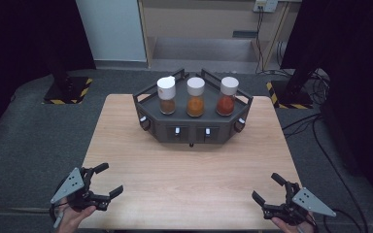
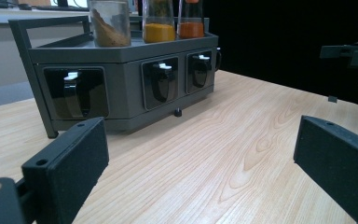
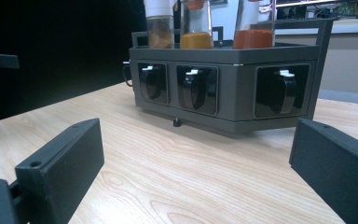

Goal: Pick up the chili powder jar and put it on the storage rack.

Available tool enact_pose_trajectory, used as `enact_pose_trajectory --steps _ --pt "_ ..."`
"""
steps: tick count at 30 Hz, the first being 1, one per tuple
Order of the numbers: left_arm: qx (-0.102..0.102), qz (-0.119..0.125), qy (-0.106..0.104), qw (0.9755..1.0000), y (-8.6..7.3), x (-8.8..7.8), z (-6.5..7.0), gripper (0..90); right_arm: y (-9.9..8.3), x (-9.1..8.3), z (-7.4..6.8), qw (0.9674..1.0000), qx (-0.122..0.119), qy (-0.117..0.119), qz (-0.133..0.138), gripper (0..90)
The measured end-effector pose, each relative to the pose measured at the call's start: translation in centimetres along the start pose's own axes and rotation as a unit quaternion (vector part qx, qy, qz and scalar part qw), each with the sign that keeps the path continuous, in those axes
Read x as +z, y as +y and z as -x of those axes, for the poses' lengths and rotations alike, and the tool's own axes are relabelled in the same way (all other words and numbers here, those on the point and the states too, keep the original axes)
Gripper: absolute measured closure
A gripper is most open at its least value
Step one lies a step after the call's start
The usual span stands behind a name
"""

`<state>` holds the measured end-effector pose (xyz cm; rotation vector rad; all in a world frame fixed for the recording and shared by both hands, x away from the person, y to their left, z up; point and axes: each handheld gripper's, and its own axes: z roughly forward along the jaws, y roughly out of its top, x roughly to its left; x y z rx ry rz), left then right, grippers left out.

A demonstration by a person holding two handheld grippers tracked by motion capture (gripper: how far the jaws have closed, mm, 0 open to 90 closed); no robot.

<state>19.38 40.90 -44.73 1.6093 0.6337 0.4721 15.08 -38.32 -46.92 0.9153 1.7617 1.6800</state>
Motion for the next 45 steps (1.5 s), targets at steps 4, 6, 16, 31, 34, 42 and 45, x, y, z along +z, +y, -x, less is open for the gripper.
enact_pose_trajectory --steps 4,6,16,31,34,42,45 --pt "0.004 -0.003 -0.003 1.0000 0.02 0.01 0.10 1.6 0.01 -0.02 0.03 1.0000 -0.001 0.001 -0.002 3.2" --pt "0.004 -0.005 -0.005 1.0000 0.01 0.00 0.14 1.3 0.06 -0.02 -0.08 1.0000 0.000 -0.001 -0.006 2.9" --pt "0.004 -0.003 -0.008 1.0000 -0.08 -0.23 0.20 0.8 0.20 0.00 -0.35 0.9999 -0.003 -0.004 -0.014 2.7" --pt "0.005 -0.003 -0.003 1.0000 -0.08 -0.39 0.32 0.4 0.27 -0.16 -0.53 0.9998 0.002 -0.010 -0.018 2.8" --pt "0.005 -0.004 -0.003 1.0000 -0.06 -0.39 0.32 0.4 0.29 -0.13 -0.57 0.9998 0.002 -0.010 -0.018 2.8" --pt "0.004 -0.003 -0.004 1.0000 -0.07 -0.41 0.33 0.3 0.27 -0.16 -0.56 0.9998 0.001 -0.011 -0.019 2.8" --pt "0.004 -0.003 -0.004 1.0000 -0.06 -0.43 0.33 0.3 0.27 -0.16 -0.58 0.9998 0.002 -0.011 -0.018 2.9"
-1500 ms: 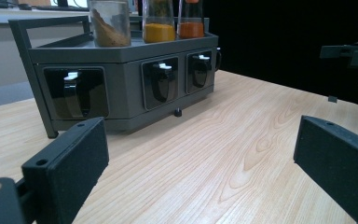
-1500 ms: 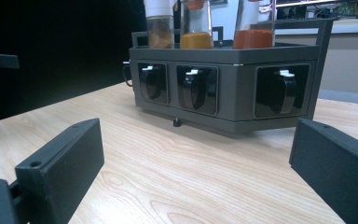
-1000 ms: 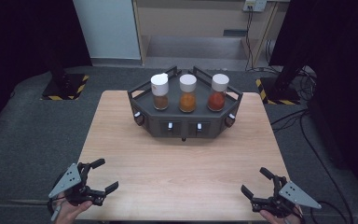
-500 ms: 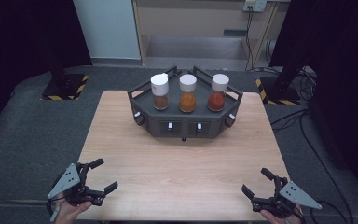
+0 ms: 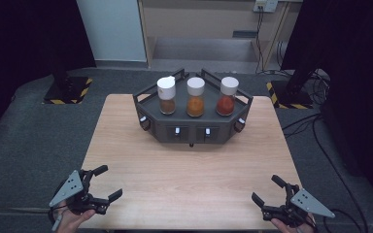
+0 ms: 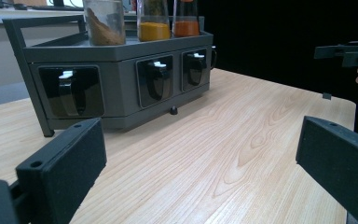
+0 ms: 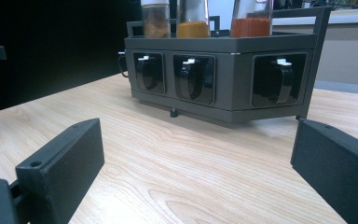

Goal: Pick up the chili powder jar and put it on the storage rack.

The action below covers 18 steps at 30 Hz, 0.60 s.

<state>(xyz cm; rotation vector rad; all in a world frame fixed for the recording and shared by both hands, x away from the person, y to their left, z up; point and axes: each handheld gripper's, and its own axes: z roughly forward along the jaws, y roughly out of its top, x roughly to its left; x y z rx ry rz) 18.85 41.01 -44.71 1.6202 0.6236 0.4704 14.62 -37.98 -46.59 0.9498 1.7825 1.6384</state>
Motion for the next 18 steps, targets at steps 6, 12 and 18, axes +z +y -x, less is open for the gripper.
enact_pose_trajectory --steps 6,12,18 --pt "-0.001 0.000 0.002 1.0000 -0.02 -0.02 -0.01 0.3 -0.02 0.00 0.03 1.0000 0.000 0.000 0.000 3.0" --pt "-0.001 0.000 0.001 1.0000 0.00 -0.01 0.01 0.3 -0.01 -0.01 0.01 1.0000 -0.001 0.000 0.000 3.0" --pt "-0.001 0.001 0.003 1.0000 -0.02 -0.05 0.03 0.3 0.00 -0.01 0.00 1.0000 -0.001 -0.001 -0.001 3.1"
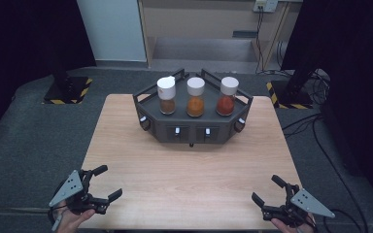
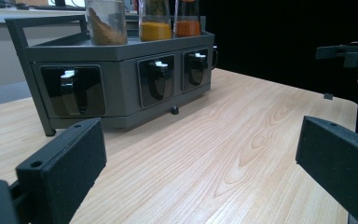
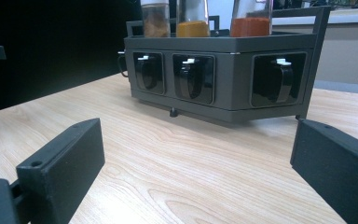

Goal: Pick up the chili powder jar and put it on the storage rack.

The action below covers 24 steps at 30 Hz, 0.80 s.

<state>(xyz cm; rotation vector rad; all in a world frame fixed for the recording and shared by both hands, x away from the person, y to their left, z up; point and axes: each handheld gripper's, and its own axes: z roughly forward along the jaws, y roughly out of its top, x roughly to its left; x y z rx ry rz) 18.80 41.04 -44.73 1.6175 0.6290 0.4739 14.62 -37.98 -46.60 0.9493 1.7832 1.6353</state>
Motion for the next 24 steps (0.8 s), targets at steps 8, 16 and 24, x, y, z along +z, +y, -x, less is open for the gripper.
enact_pose_trajectory --steps 8,16,24 --pt "-0.001 -0.001 0.002 1.0000 0.03 -0.02 0.01 0.4 -0.04 -0.04 0.02 1.0000 0.002 -0.001 0.001 3.0" --pt "-0.002 -0.002 0.002 1.0000 0.01 0.02 -0.05 0.5 -0.04 -0.01 0.05 1.0000 0.002 -0.001 0.001 3.0" --pt "-0.002 -0.002 0.001 1.0000 0.00 0.08 -0.10 0.5 -0.05 0.01 0.03 1.0000 0.002 -0.001 0.001 2.9"
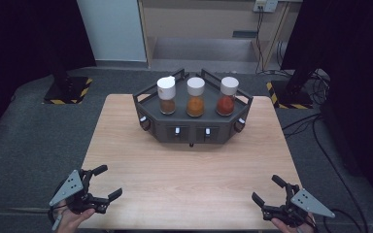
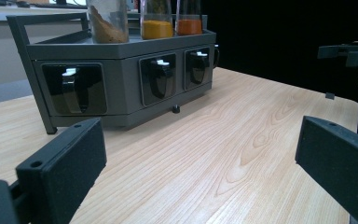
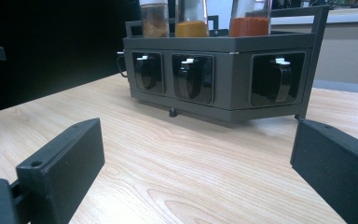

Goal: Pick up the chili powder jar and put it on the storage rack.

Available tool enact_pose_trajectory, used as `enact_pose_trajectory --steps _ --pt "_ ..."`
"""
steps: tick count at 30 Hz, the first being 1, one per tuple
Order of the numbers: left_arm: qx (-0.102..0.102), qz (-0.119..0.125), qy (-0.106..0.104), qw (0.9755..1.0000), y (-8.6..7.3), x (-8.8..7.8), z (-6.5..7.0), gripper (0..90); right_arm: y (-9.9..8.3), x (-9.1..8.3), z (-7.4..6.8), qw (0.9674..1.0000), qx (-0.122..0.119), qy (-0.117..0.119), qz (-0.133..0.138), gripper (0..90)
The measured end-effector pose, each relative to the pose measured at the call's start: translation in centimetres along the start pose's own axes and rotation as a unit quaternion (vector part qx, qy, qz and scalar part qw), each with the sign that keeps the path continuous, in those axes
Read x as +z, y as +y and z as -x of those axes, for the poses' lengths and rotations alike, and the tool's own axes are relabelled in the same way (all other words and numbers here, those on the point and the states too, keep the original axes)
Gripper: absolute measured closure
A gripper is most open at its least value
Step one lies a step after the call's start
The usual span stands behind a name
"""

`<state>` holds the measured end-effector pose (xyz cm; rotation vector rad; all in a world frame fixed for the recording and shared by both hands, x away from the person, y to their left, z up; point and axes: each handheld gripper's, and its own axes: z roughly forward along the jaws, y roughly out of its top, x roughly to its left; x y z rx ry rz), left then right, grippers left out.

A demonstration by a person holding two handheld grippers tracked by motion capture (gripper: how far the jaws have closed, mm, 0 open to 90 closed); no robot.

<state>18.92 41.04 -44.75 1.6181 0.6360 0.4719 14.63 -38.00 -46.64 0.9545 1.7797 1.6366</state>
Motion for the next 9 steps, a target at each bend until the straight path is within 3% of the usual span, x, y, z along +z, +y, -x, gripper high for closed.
enact_pose_trajectory --steps 9 --pt "0.001 -0.002 0.000 1.0000 0.06 0.09 -0.01 0.5 -0.04 -0.03 0.06 1.0000 0.001 0.001 0.001 3.0"
